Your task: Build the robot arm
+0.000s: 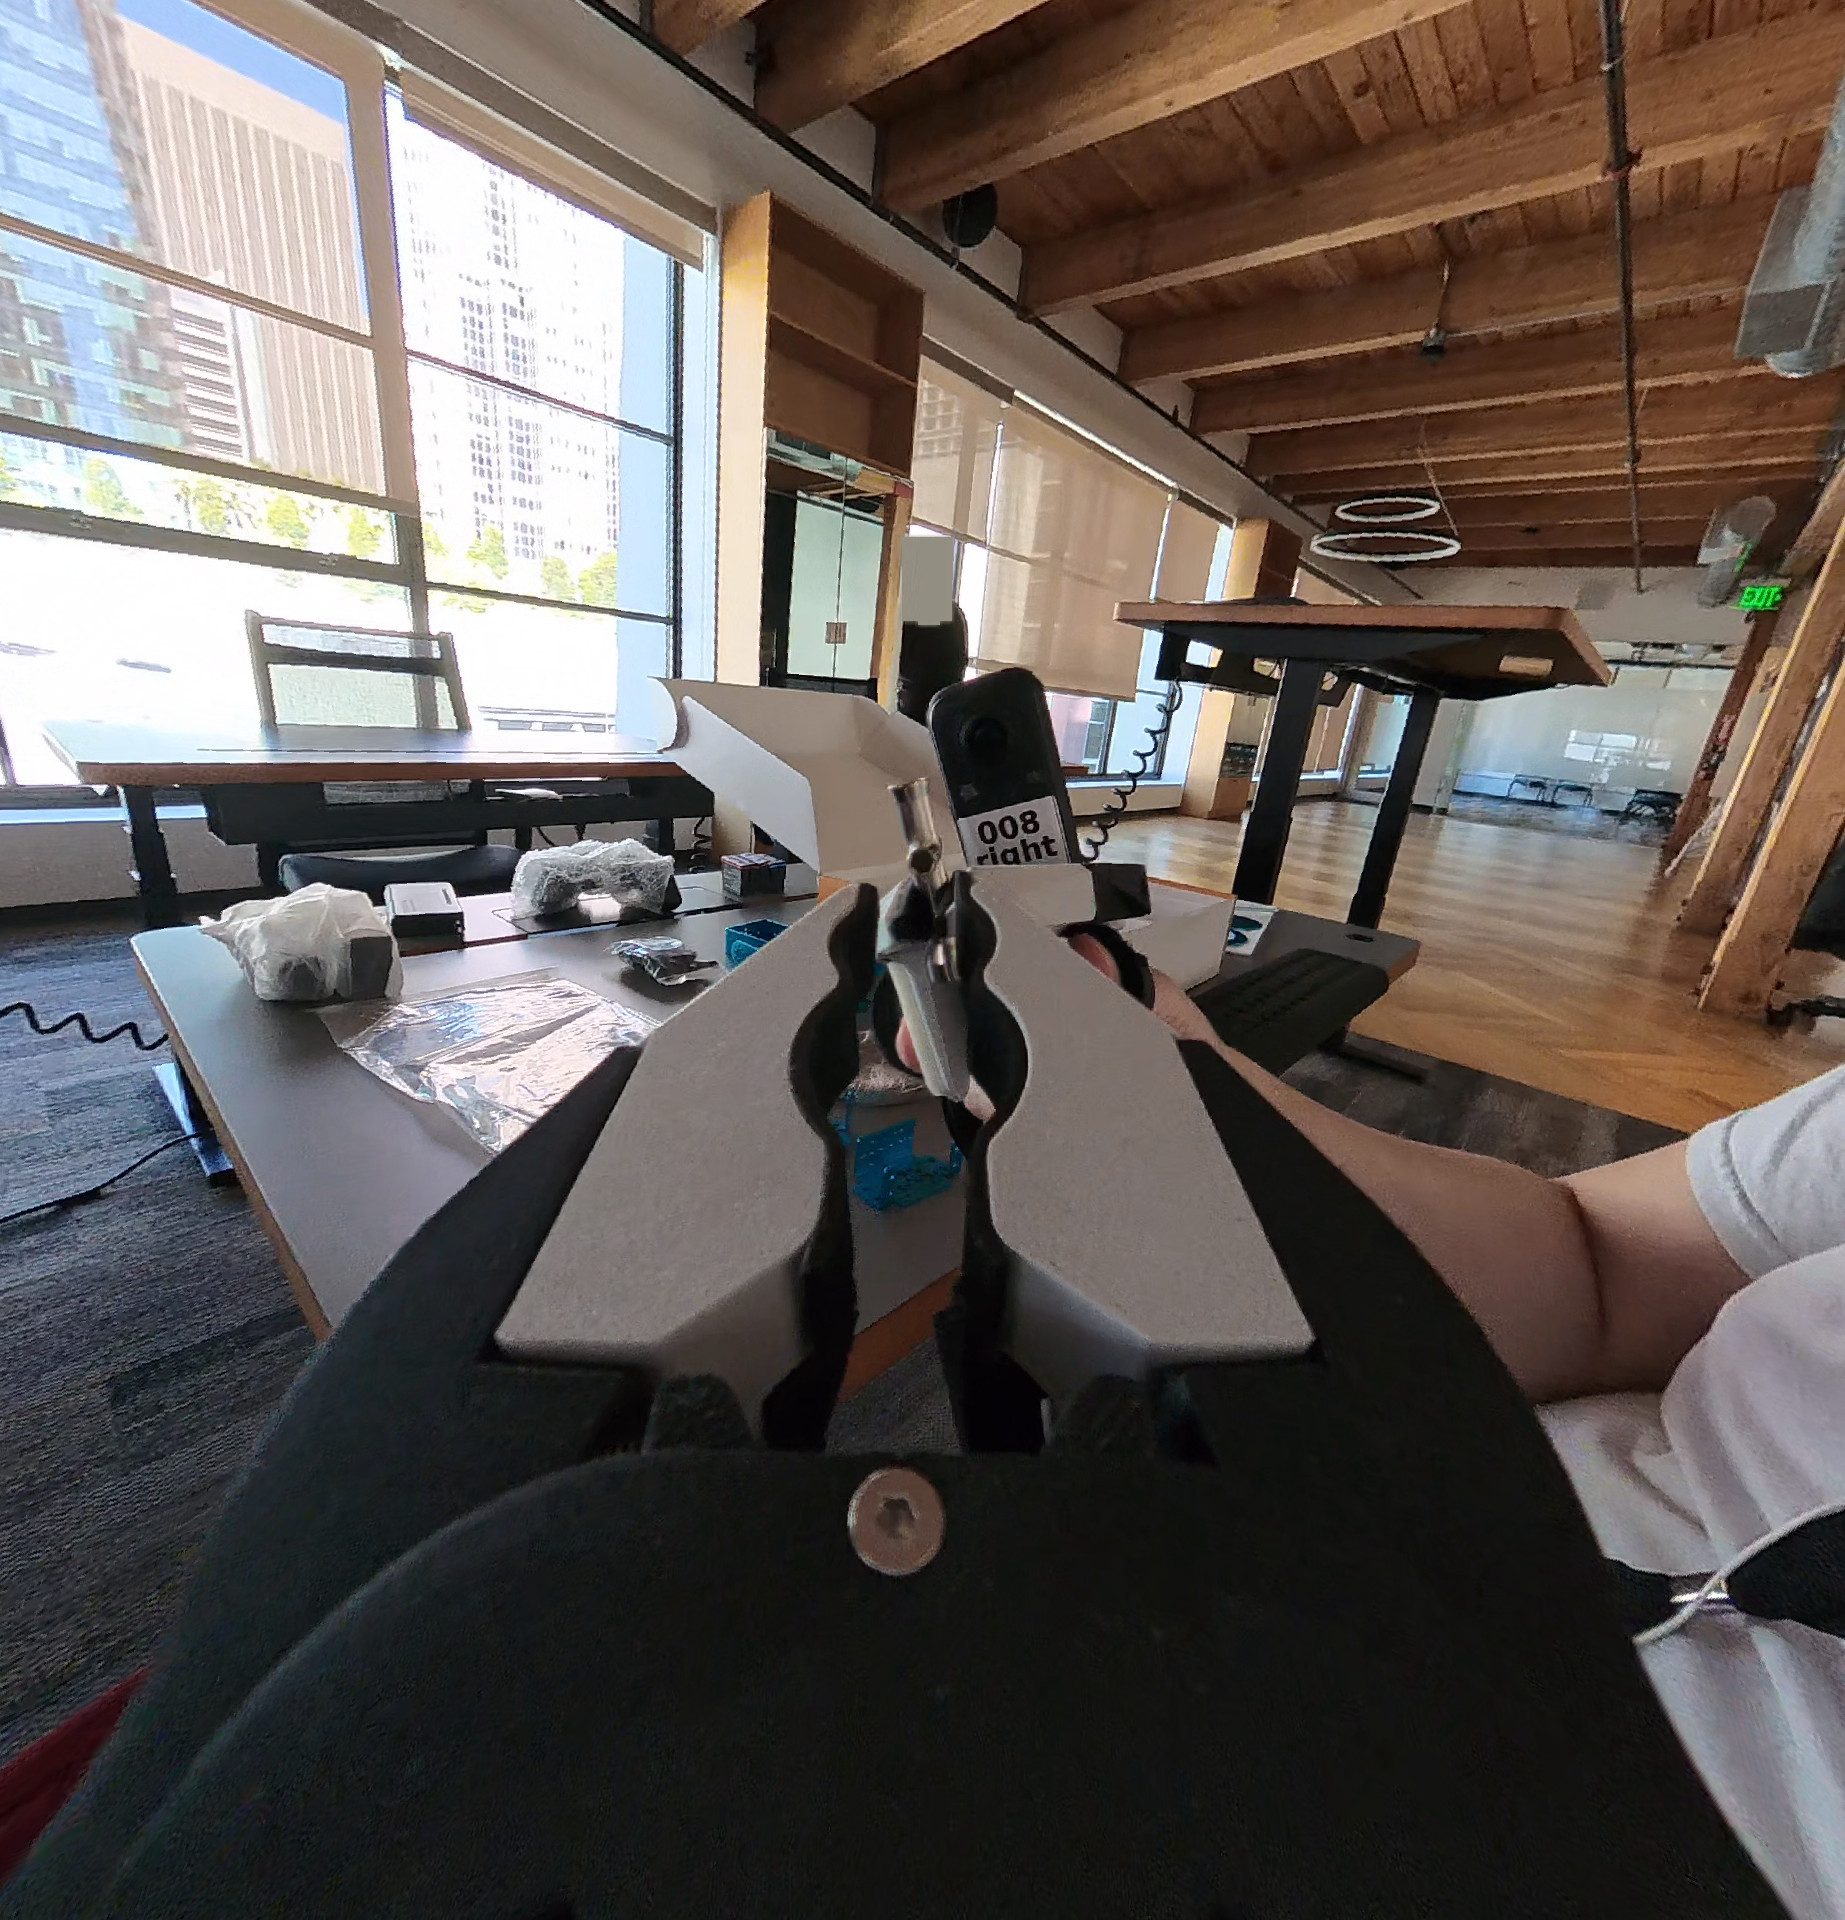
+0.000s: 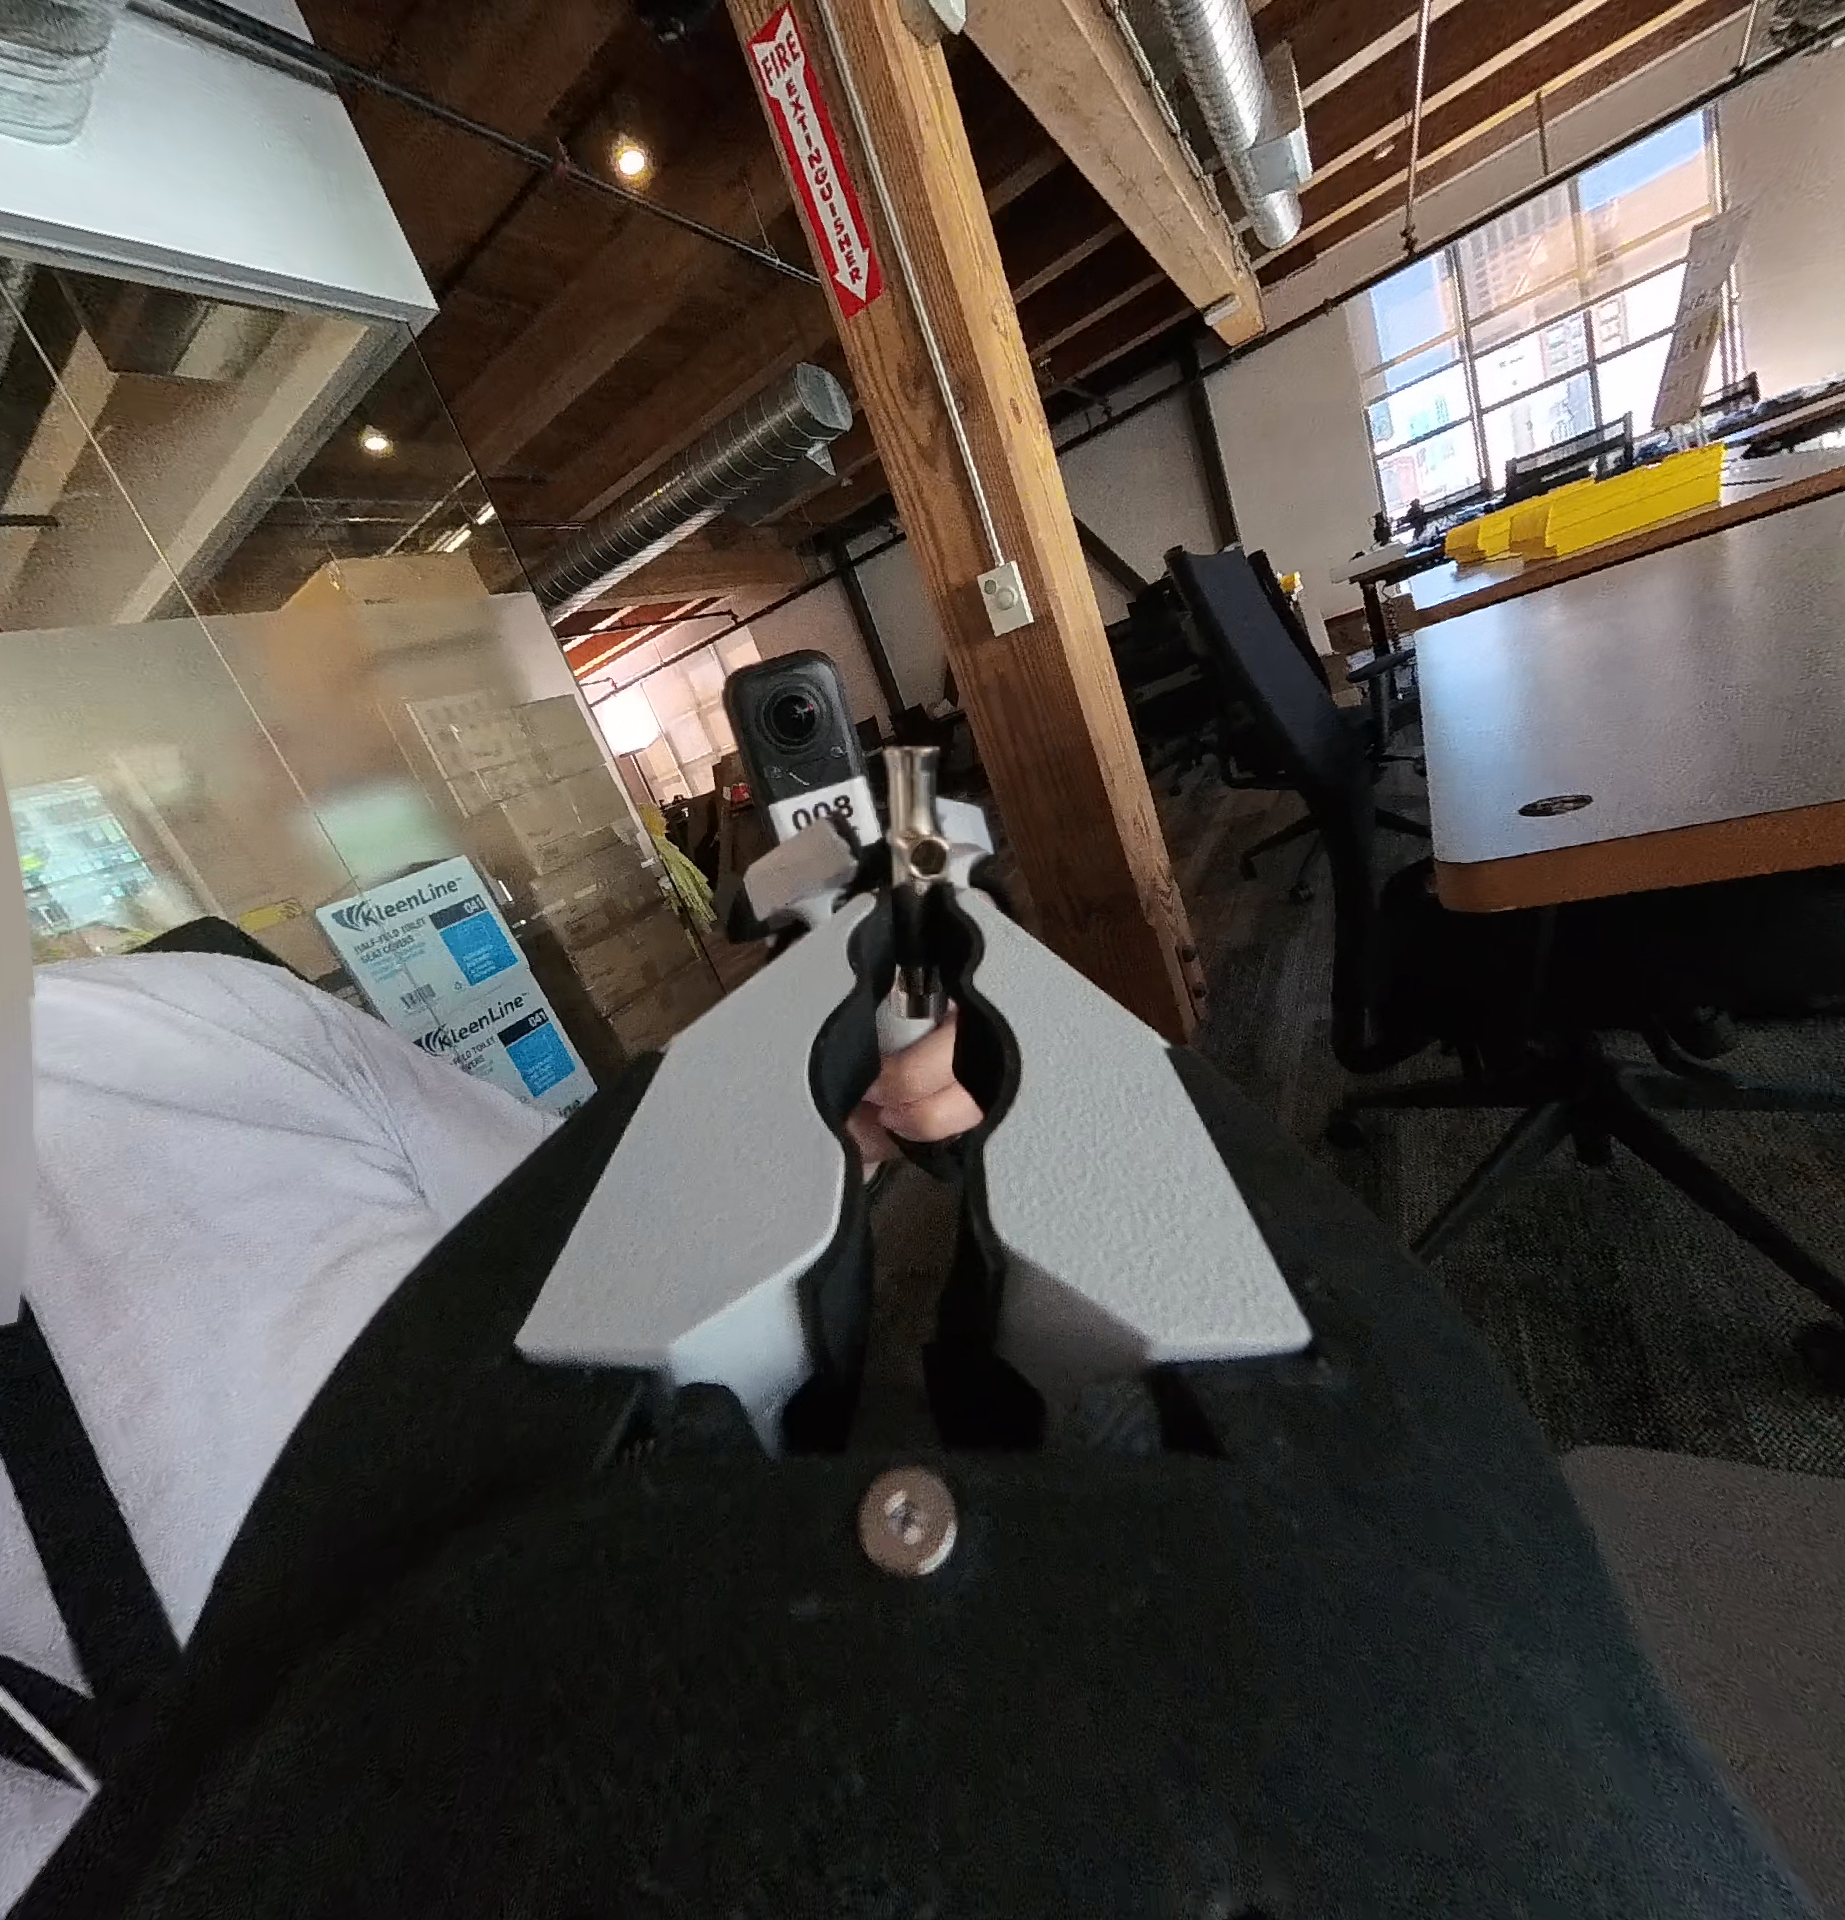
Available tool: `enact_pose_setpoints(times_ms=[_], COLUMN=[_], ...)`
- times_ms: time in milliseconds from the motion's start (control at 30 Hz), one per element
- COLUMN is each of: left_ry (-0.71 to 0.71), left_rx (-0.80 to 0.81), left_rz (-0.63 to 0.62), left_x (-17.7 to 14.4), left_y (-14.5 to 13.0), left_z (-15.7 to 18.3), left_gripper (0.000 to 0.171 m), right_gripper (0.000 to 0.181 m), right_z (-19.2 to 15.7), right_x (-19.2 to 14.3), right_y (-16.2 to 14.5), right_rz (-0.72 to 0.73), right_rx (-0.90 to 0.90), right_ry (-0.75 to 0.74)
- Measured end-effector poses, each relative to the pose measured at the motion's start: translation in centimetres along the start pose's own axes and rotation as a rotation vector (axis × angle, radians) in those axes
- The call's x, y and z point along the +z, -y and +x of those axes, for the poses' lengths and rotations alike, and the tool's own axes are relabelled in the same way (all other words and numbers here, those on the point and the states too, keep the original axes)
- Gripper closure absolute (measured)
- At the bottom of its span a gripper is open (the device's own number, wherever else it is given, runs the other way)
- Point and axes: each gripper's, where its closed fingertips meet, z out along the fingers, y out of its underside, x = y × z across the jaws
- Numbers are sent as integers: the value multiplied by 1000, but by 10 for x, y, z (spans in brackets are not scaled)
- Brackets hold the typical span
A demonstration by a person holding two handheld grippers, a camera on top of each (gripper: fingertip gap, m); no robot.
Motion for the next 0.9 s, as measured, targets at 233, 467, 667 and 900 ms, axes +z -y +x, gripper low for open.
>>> enact_pose_setpoints(times_ms=[233,467,667,900], left_ry=[-30,-68,-118,-150], left_rx=[22,31,-43,-35], left_rz=[-68,-114,-108,-115], left_x=[12,14,14,22], left_y=[-13,-18,-20,-26], left_z=[2,6,9,17], left_gripper=[162,169,170,171], right_gripper=[176,176,167,176], right_z=[1,2,-6,3], right_x=[0,-3,-12,-25], right_y=[-17,-21,-12,-18], right_rz=[-124,-128,-53,-95], right_rx=[-104,-153,-103,-28], right_ry=[-48,-65,-10,-40])
